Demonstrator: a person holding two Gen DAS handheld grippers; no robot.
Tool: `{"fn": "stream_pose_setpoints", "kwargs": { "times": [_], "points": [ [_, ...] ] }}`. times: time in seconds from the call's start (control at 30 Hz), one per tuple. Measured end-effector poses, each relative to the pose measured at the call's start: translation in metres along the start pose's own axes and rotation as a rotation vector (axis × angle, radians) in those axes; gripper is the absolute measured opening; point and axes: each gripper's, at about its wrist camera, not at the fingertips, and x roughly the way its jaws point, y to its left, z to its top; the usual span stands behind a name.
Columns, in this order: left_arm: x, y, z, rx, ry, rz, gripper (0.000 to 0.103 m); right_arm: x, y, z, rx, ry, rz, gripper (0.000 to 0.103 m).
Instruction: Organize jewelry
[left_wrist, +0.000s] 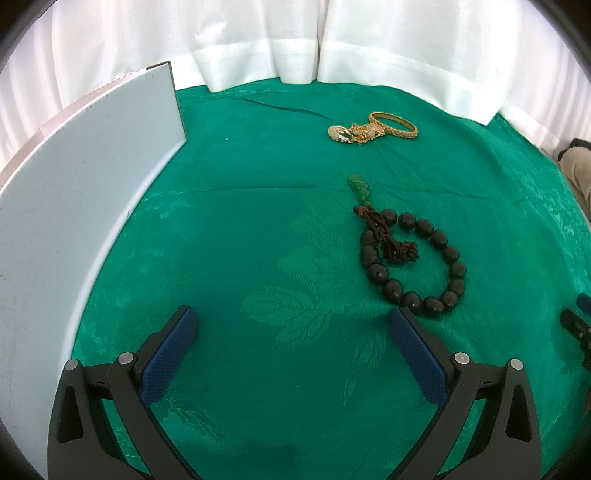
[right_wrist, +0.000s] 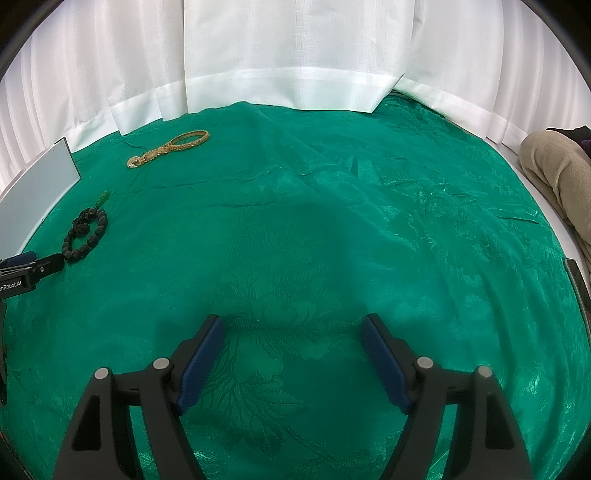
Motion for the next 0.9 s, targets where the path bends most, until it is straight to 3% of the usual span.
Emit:
{"fn": "stream_pose_setpoints", "kwargs": {
  "times": [0.17, 0.27, 0.33, 0.43, 0.5, 0.6, 0.67, 0.8, 0.87, 0.9],
  "points": [
    [0.001, -0.001, 0.002, -0.005, 0.01, 0.008, 0.103, 0.0, -0.001, 0.0, 0.0, 0.0, 0.0, 0.079],
    [-0.001, 0.0, 0.007, 0.002, 0.104, -0.008, 0.102, 0.0, -0.001, 0.0, 0.001, 0.0, 0.001, 0.079],
    [-0.009, 0.004, 0.014, -0.029, 0.151, -0.076, 0.102, 0.0, -0.001, 0.0, 0.0, 0.0, 0.001, 0.079],
    [-0.033, 0.017, 0.04, -0.128, 0.115, -0.267, 0.102, 0.0, 0.0, 0.0, 0.0, 0.0, 0.0, 0.079],
    [-0.034, 0.015, 0.061, -0.147, 0.104, -0.31, 0.102, 0.0, -0.001, -0.001, -0.001, 0.0, 0.0, 0.079],
    [-0.017, 0.0, 0.083, -0.113, 0.112, -0.288, 0.101, 0.0, 0.0, -0.001, -0.001, -0.001, 0.0, 0.08],
    [0.006, -0.015, 0.097, -0.099, 0.151, -0.282, 0.08, 0.0, 0.0, -0.001, -0.001, 0.0, 0.0, 0.08],
    [0.045, -0.024, 0.102, -0.122, 0.24, -0.229, 0.056, 0.0, 0.0, -0.001, -0.001, -0.001, 0.0, 0.08],
    [0.05, -0.023, 0.098, -0.134, 0.263, -0.224, 0.025, 0.0, -0.001, -0.001, -0.001, -0.001, 0.0, 0.08],
    [0.049, -0.022, 0.097, -0.134, 0.262, -0.225, 0.02, 0.0, 0.0, -0.001, -0.001, -0.001, 0.001, 0.08]
  ]
}}
